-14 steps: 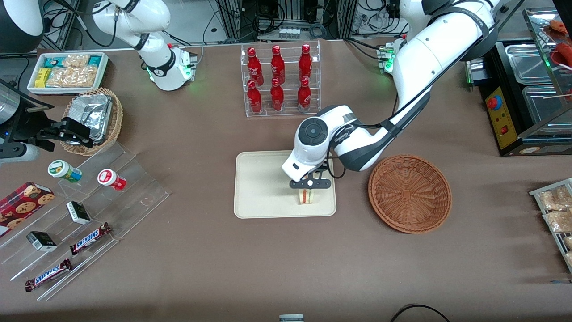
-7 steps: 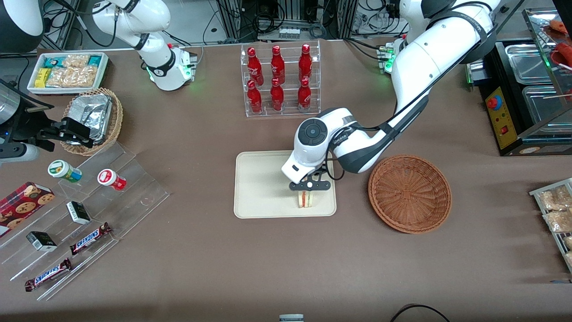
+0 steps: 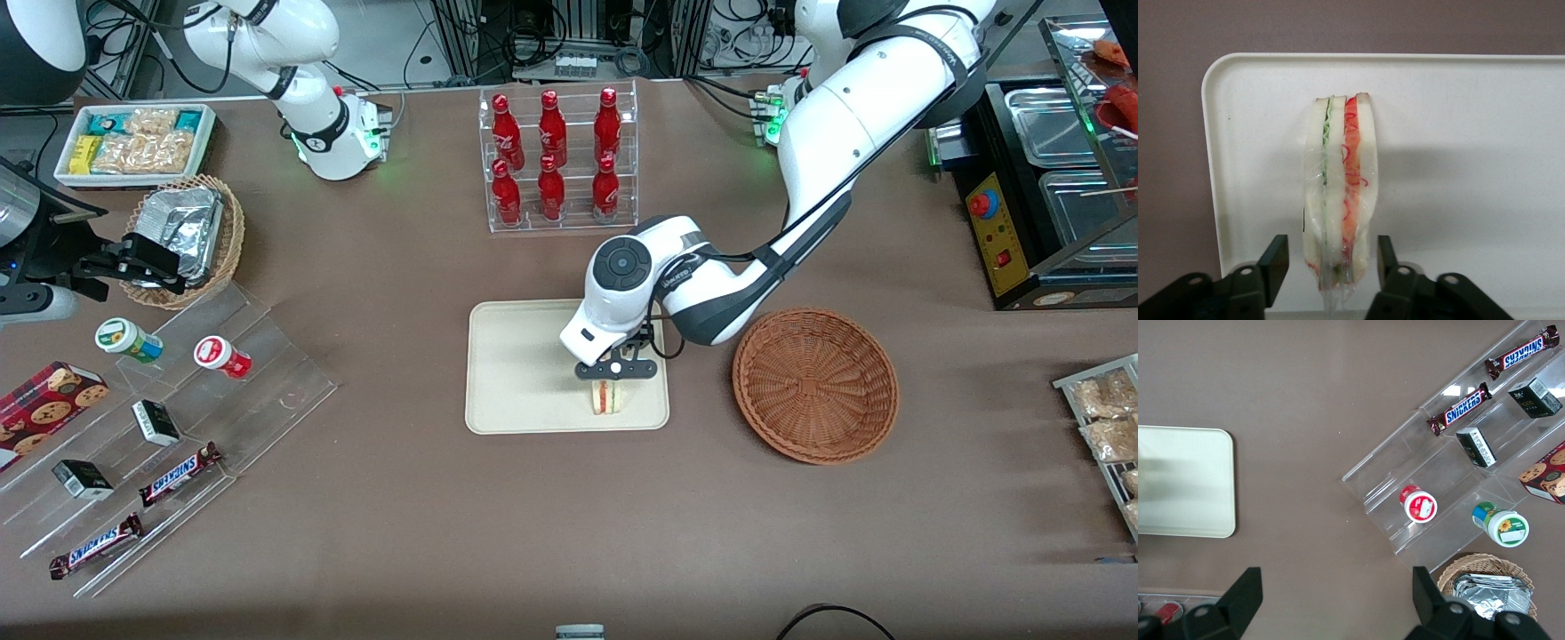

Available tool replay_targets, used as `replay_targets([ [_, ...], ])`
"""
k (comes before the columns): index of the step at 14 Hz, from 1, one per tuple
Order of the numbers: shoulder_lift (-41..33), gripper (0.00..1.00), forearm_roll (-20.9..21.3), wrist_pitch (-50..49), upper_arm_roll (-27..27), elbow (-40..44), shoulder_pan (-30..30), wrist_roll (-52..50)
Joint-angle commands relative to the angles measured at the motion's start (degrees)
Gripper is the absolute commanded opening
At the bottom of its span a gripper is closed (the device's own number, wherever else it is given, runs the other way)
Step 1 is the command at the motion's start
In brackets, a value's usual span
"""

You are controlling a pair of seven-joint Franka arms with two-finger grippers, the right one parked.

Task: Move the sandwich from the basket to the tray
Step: 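Lower the sandwich onto the tray with the left gripper, then open the left gripper and raise it away from the sandwich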

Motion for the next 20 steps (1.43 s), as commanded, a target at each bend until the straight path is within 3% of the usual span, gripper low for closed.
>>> replay_targets([
  [1,0.8,1.0,0.8,-0.7,-0.7,1.7,-0.2,-2.0],
  [7,-4.2,1.0,0.6,-8.7,-1.2,3.8,0.0,-5.2],
  [14,-17.8,1.0,-8.5,-16.1,0.0,4.1,1.4,-4.1],
  [18,-25.4,1.0,-16.6,-18.5,6.4,4.1,1.4,0.2],
  [20,-28.8,1.0,-19.6,-21.8,9.5,4.1,1.4,8.6],
])
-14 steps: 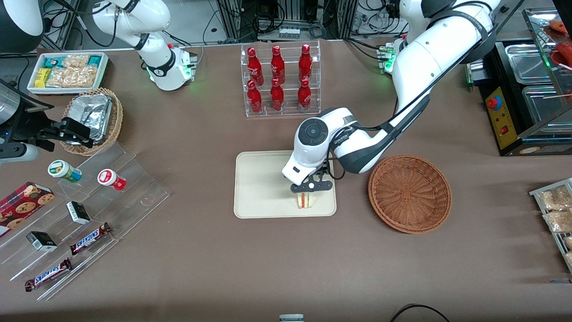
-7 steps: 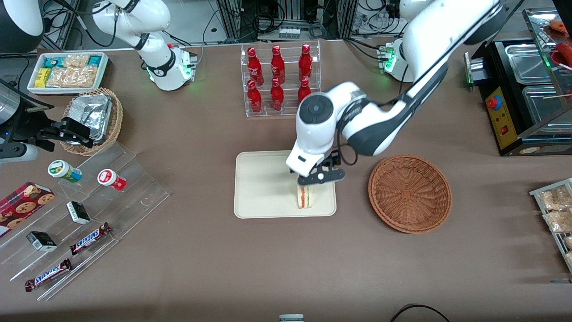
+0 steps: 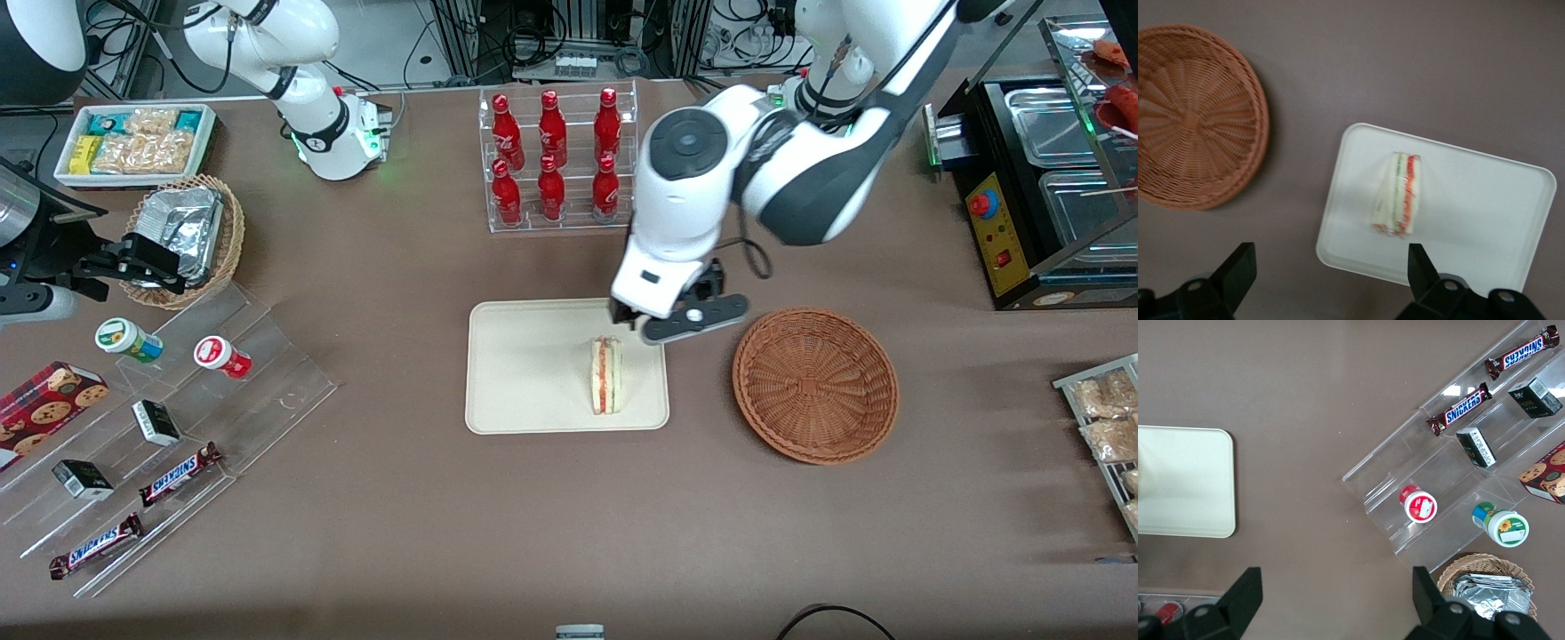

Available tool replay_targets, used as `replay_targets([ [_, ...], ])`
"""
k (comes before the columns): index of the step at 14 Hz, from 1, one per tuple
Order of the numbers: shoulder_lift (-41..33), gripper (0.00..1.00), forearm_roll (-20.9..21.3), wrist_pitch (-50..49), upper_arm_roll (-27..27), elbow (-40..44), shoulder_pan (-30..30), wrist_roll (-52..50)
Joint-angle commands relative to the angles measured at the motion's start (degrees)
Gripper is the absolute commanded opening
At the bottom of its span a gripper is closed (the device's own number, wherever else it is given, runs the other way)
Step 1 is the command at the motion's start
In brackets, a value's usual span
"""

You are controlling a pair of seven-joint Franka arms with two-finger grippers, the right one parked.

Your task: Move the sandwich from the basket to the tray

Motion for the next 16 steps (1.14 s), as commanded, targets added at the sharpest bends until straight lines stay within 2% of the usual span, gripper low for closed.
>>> replay_targets([
  [1,-6.3,1.0,-6.0,-4.4,5.4,-1.0,0.2,11.6],
  [4,-12.2,1.0,-12.4,-10.8,13.7,-1.0,0.3,28.0],
  [7,-16.2,1.0,-15.5,-17.3,20.3,-1.0,0.8,41.9],
  [8,-17.7,1.0,-17.0,-19.7,22.1,-1.0,1.3,44.0],
  [10,-19.8,1.0,-17.3,-22.9,24.1,-1.0,1.9,47.0],
  [14,-22.7,1.0,-17.4,-28.1,24.5,-1.7,4.1,49.4],
  [16,-23.1,1.0,-17.7,-29.8,26.6,-1.8,4.0,49.5],
])
